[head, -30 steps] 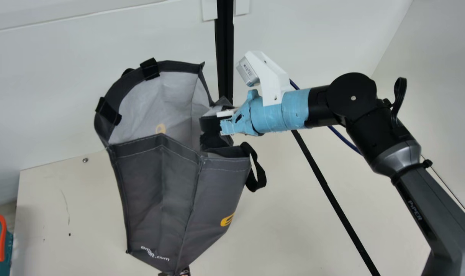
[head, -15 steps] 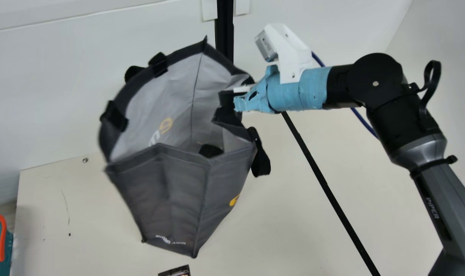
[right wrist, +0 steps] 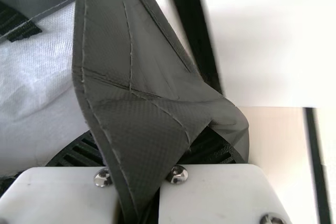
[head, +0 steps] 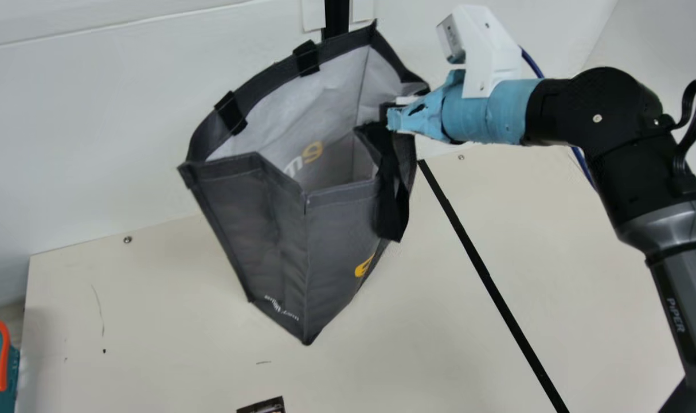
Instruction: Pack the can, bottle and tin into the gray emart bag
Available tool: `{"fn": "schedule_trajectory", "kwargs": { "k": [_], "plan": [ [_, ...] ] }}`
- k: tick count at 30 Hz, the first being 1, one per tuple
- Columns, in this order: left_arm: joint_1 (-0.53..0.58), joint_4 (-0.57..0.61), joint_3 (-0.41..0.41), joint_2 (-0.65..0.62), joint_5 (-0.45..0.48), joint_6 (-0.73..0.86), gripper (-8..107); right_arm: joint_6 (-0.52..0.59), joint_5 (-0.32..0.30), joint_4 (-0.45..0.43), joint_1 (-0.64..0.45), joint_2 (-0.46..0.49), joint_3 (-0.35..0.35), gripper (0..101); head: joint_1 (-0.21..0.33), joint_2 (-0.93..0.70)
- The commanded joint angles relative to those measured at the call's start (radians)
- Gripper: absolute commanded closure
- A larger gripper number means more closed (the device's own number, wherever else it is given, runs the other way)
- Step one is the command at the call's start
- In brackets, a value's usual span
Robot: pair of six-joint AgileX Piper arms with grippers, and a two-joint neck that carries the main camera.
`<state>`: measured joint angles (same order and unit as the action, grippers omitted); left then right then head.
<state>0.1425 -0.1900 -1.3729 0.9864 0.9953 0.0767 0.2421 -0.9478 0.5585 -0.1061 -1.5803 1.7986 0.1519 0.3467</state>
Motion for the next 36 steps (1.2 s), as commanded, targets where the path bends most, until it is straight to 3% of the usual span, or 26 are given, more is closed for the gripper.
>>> {"fn": "schedule_trajectory", "kwargs": {
  "k": [1,16,36],
  "plan": [
    [0.0,0.0,0.0,0.0,0.0,0.0,9,-0.029,0.004,-0.027,-0.012,-0.002,0.008,101,0.023,0.002],
    [0.0,0.0,0.0,0.0,0.0,0.0,9,-0.137,0.003,-0.089,-0.168,-0.03,0.069,101,0.023,0.002],
    [0.0,0.0,0.0,0.0,0.0,0.0,9,-0.15,-0.025,-0.078,-0.442,-0.096,0.164,101,0.023,0.002]
  ]
}}
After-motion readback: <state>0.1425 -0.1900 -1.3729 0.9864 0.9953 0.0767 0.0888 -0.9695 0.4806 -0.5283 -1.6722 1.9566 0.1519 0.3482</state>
